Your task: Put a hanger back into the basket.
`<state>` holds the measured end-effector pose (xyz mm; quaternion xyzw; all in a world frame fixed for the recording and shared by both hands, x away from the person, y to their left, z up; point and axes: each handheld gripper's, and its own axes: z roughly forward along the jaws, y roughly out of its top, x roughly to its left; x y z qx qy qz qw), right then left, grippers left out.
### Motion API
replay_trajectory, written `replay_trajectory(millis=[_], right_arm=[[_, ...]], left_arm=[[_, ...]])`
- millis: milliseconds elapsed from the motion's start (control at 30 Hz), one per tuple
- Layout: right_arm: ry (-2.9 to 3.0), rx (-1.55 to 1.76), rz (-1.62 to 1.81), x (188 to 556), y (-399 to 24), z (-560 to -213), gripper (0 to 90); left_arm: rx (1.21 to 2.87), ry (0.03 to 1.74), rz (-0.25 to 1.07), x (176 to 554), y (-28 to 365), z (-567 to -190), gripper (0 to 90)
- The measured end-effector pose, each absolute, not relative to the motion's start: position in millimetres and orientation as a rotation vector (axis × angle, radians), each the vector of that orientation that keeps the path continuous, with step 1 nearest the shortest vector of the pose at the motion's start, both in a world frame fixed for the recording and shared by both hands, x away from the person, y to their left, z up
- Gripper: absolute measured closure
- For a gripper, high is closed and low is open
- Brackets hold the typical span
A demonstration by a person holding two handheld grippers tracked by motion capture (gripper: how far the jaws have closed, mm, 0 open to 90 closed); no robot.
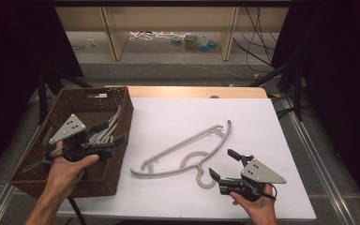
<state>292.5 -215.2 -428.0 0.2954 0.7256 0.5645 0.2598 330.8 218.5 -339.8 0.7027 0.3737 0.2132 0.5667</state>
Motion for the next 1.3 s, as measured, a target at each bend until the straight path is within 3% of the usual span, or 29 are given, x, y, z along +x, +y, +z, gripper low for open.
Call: replay_trajectory(millis=[800,1300], right_arm=[[1.952,0.801,1.553,294.0,-215.3,-429.1,15.9],[1.96,0.802,1.552,294.5,-217.1,-428.8,15.8]], left_arm=[[1.767,0.744,0.401,319.3,151.7,-369.2,18.3],[1.74,0.752,0.445,317.8,136.9,-400.8,18.2]])
